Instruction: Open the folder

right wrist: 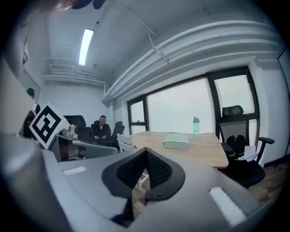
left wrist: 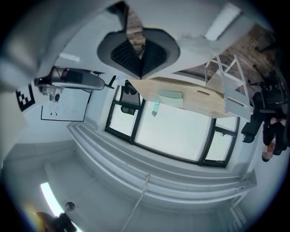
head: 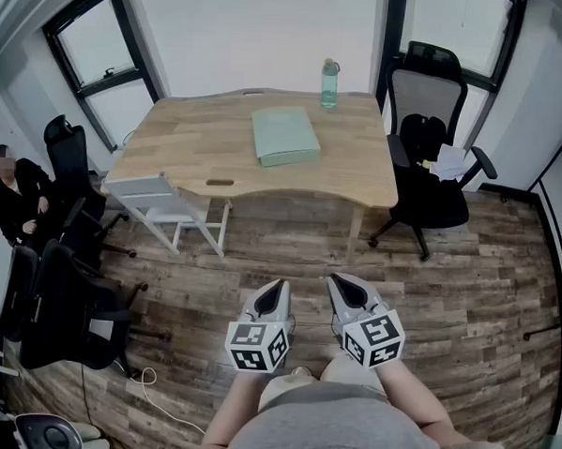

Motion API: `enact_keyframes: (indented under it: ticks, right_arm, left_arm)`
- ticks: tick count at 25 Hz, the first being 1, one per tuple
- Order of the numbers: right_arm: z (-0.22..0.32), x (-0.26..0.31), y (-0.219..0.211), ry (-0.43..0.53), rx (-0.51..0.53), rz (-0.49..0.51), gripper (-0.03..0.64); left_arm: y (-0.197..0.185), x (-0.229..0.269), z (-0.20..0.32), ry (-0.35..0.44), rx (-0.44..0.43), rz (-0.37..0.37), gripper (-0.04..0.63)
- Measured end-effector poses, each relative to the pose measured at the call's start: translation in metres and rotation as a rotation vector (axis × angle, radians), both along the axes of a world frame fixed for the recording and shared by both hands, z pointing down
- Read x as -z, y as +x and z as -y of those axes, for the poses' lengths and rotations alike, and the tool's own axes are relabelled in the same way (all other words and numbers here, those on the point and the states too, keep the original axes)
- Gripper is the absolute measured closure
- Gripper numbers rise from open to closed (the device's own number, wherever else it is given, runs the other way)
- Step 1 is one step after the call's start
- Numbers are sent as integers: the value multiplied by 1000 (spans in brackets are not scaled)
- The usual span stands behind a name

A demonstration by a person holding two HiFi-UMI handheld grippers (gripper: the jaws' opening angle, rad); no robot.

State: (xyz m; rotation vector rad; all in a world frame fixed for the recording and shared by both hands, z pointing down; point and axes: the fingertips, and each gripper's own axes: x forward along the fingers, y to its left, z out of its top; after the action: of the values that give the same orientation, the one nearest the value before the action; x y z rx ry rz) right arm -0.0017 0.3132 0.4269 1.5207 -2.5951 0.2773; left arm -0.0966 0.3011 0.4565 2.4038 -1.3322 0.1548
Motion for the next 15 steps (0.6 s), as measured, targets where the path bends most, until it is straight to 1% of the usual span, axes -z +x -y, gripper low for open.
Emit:
enact_keyframes:
  ticks: [4, 12, 15]
  right_arm:
    - [-15, -2, -3, -2, -8, -4, 620]
    - [-37, -4, -7, 4, -21, -6, 620]
    - [-42, -5, -13, -3, -23, 13, 620]
  left_arm:
    - [-5, -2, -13, -10, 2, -13, 592]
    - [-10, -4, -36, -5, -11, -9, 592]
    - [-14, -4, -42, -7, -17, -6, 592]
